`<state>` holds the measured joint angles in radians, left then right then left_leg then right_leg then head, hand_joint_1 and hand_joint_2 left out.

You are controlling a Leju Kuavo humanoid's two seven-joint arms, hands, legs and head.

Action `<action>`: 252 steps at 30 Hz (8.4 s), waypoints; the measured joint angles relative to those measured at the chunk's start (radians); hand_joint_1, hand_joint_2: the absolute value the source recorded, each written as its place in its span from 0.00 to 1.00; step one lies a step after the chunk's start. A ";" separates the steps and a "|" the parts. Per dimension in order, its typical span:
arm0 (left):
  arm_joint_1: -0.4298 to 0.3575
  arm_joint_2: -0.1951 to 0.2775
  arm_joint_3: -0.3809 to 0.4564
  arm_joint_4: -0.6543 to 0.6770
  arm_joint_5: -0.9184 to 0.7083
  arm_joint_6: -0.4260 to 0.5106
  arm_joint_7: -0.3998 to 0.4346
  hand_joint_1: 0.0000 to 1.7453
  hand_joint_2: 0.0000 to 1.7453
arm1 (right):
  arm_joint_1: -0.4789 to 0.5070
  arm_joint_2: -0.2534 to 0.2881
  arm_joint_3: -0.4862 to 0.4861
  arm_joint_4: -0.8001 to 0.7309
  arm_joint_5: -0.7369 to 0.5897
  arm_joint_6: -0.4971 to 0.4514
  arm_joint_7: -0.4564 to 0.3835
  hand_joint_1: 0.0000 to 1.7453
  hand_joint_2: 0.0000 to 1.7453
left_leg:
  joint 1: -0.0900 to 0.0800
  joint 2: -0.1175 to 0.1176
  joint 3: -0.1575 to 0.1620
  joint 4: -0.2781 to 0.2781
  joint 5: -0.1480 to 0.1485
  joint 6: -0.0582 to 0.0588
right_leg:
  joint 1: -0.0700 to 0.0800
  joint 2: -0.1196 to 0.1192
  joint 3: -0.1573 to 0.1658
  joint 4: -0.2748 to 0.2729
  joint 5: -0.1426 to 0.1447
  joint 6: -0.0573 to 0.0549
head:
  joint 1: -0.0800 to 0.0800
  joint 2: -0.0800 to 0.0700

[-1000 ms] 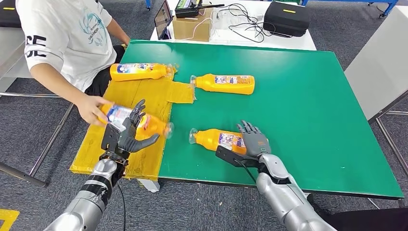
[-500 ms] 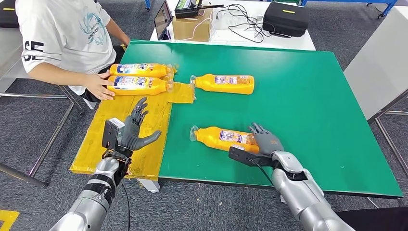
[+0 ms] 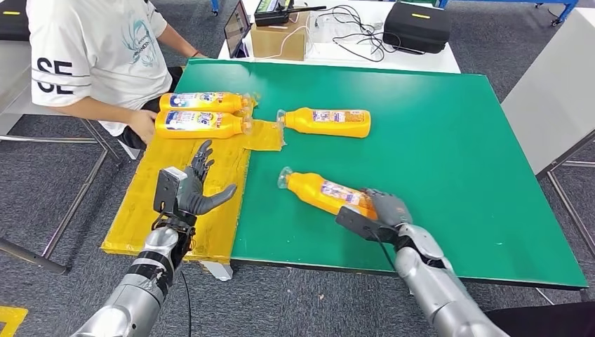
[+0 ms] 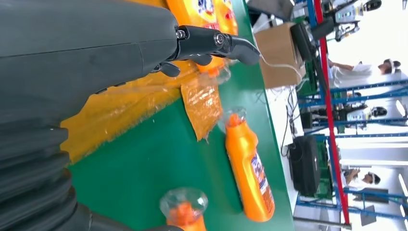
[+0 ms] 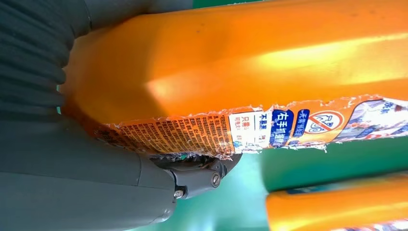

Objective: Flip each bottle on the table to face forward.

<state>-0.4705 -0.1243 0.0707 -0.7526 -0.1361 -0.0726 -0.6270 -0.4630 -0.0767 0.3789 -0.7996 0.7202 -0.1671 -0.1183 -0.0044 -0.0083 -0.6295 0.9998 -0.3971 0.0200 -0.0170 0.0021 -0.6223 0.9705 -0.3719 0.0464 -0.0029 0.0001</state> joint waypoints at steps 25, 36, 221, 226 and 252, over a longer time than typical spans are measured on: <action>-0.059 -0.086 -0.063 0.072 0.107 0.018 0.077 0.00 1.00 | 0.065 0.324 -0.083 -0.075 -0.330 -0.210 -0.241 1.00 1.00 | 0.000 0.000 -0.006 0.000 0.000 0.000 | 0.000 0.000 -0.006 0.000 0.000 0.000 | 0.000 0.000; -0.050 -0.105 -0.134 0.039 0.160 -0.071 0.133 0.00 1.00 | 0.015 0.354 -0.039 -0.029 -0.341 -0.201 -0.243 1.00 1.00 | 0.000 0.000 -0.006 0.000 0.000 0.000 | 0.000 0.000 -0.006 0.001 0.000 0.000 | 0.000 0.000; -0.096 0.196 -0.082 0.222 -0.470 0.178 -0.072 0.00 1.00 | 0.024 -0.072 0.107 -0.119 0.128 0.126 0.109 0.40 1.00 | -0.001 -0.001 0.005 0.000 0.001 0.000 | -0.001 -0.002 0.005 0.000 0.000 0.000 | 0.000 0.000; -0.087 0.177 -0.082 0.169 -0.403 0.143 -0.072 0.00 1.00 | 0.002 -0.100 0.127 -0.114 0.125 0.190 0.116 1.00 1.00 | -0.001 -0.001 0.005 0.000 0.001 0.000 | -0.001 -0.002 0.006 0.000 0.000 0.000 | 0.000 0.000; -0.092 0.013 -0.031 0.012 -0.147 0.248 -0.029 0.00 1.00 | 0.117 0.109 -0.070 -0.189 -0.258 -0.205 -0.150 1.00 1.00 | 0.000 -0.001 0.000 0.000 0.001 0.000 | 0.000 -0.002 0.001 0.001 0.000 0.000 | 0.000 0.000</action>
<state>-0.5624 -0.1115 0.0394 -0.7408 -0.2834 0.1750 -0.6556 -0.3458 0.0326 0.3093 -0.9886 0.4618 -0.3726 -0.2686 -0.0046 -0.0091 -0.6290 0.9996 -0.3961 0.0203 -0.0174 0.0000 -0.6217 0.9712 -0.3719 0.0464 -0.0027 0.0001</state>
